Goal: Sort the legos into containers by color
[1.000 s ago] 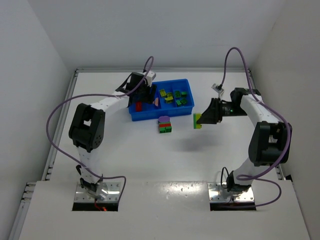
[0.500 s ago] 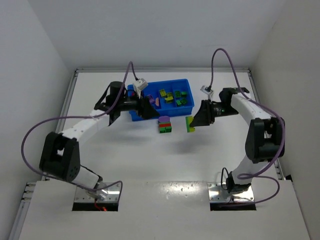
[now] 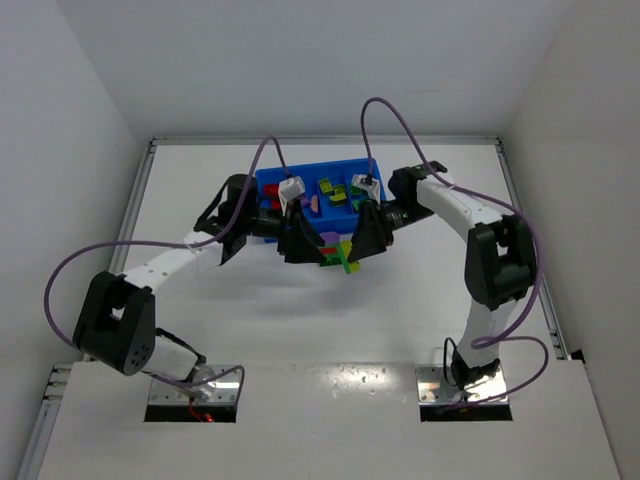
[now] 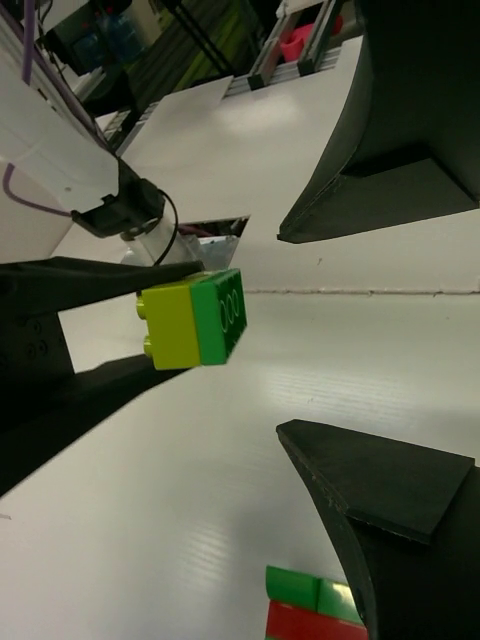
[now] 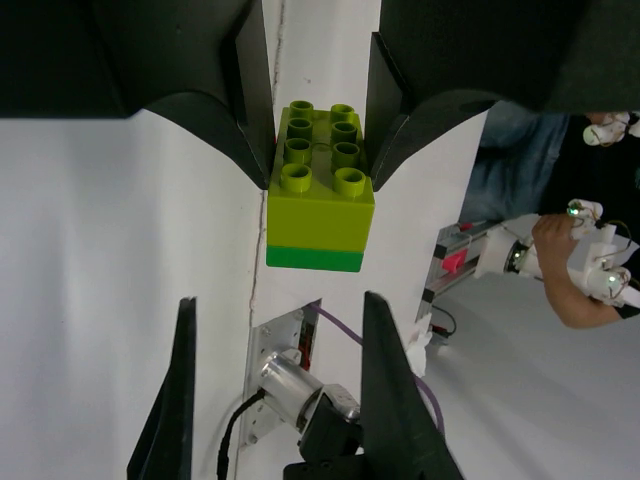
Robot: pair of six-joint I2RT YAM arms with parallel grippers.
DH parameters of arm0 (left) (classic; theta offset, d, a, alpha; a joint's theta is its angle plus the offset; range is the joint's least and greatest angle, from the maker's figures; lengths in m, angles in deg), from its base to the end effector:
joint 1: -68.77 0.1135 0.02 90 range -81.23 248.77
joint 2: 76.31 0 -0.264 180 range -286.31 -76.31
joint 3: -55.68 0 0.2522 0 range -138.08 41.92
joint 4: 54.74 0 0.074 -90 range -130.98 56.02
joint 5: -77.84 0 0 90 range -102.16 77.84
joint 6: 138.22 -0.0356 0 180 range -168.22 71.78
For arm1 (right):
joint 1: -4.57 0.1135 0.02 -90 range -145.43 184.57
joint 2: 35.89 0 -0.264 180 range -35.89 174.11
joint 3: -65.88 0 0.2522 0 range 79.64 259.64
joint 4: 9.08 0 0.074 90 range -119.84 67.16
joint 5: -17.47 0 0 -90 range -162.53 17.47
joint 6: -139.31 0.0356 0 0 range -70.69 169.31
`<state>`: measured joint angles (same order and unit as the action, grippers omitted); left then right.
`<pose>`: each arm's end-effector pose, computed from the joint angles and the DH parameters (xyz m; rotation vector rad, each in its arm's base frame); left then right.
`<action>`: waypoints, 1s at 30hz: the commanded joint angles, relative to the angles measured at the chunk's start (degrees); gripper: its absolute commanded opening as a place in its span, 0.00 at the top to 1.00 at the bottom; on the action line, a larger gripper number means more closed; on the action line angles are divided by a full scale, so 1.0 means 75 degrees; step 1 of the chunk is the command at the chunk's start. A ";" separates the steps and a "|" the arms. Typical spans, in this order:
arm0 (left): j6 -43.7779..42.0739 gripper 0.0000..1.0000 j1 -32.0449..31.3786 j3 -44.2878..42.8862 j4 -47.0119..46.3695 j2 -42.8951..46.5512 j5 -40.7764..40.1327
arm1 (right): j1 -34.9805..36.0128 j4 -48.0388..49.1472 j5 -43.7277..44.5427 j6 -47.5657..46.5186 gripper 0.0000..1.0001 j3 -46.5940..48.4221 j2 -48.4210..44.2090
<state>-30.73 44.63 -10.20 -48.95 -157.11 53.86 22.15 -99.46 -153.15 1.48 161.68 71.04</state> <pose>0.2643 -0.1541 0.2779 0.9333 1.7927 -1.5725 0.3025 0.1327 0.2392 -1.0541 1.9977 1.9023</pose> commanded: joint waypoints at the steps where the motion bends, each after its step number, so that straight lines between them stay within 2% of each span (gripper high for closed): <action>1: 0.0080 0.22 -0.0191 0.0035 -0.0379 -0.0056 0.0444 | 0.0221 -0.0495 -0.0102 -0.0618 0.91 0.0393 0.0156; 15: -0.0001 0.20 -0.0625 -0.0328 -0.0379 -0.0653 0.0596 | 0.0597 -0.0495 0.0038 -0.0618 0.91 0.0780 0.0495; 20: -0.0071 0.31 -0.0695 -0.0328 -0.0379 -0.0724 0.0596 | 0.0667 -0.0495 0.0038 -0.0618 0.91 0.0780 0.0496; 25: -0.0071 0.31 -0.0695 -0.0328 -0.0379 -0.0724 0.0666 | 0.0738 -0.0495 0.0038 -0.0618 0.91 0.0780 0.0566; 29: -0.0141 0.38 -0.0695 -0.0328 -0.0379 -0.0724 0.0666 | 0.0738 -0.0495 0.0038 -0.0618 0.91 0.0780 0.0566; 30: -0.0141 0.42 -0.0695 -0.0328 -0.0379 -0.0724 0.0666 | 0.0738 -0.0495 0.0038 -0.0618 0.91 0.0780 0.0566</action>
<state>-30.16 40.13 -10.75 -49.28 -162.68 56.92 27.29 -100.90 -150.92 -0.27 165.55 74.87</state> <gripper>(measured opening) 0.599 0.362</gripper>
